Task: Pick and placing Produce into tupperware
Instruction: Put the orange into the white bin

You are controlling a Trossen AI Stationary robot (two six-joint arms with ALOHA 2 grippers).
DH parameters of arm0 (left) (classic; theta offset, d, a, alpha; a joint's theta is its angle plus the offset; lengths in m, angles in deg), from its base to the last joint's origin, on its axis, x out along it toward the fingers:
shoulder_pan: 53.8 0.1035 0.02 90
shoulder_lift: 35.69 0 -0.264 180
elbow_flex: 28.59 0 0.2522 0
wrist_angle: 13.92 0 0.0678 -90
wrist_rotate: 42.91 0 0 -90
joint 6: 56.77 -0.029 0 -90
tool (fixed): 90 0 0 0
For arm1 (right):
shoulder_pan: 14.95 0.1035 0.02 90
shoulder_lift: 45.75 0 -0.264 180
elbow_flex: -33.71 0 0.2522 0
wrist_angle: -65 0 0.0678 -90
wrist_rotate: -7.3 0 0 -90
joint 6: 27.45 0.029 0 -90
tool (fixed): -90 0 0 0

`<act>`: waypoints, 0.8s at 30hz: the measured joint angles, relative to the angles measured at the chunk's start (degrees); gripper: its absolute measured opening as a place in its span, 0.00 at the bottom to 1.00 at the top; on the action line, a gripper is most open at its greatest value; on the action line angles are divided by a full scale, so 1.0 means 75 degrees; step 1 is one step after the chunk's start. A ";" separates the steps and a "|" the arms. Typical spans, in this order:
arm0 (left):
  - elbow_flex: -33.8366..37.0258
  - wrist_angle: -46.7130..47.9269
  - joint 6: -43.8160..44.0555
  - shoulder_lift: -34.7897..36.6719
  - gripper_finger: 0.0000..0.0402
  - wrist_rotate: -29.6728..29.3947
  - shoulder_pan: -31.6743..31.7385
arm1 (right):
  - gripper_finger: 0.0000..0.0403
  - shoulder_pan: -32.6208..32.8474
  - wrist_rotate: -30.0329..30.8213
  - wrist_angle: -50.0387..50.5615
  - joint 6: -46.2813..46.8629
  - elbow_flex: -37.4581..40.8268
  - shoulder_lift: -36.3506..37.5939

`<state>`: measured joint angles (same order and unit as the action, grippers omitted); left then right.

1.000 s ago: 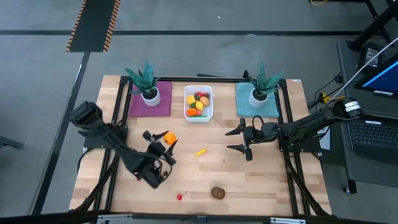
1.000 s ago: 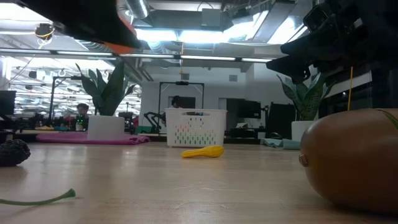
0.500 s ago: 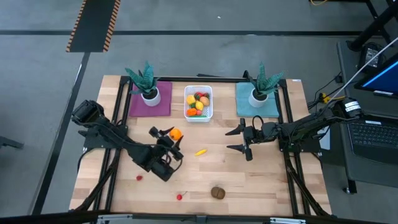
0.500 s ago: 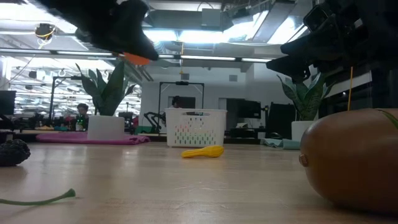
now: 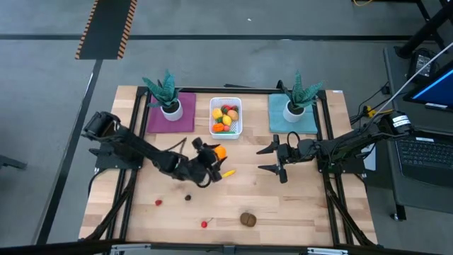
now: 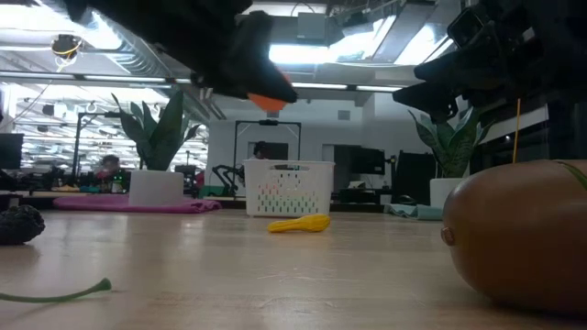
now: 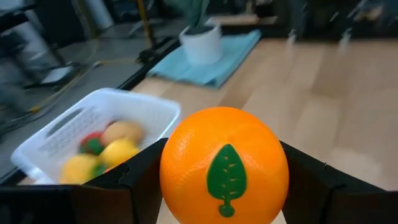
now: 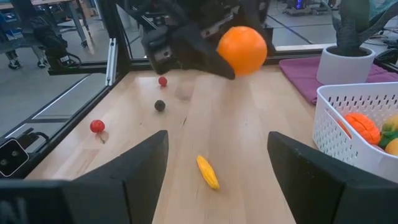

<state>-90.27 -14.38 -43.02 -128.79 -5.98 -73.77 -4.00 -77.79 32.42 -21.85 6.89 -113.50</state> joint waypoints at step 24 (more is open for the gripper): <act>0.1193 -0.3300 -0.1908 0.0376 0.60 0.2717 0.2139 | 0.68 0.0000 0.0000 0.0130 -0.0006 0.0000 0.0000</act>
<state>-81.32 -39.13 -57.34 -125.97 14.40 -57.73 -4.00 -77.79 33.40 -21.89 6.89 -113.50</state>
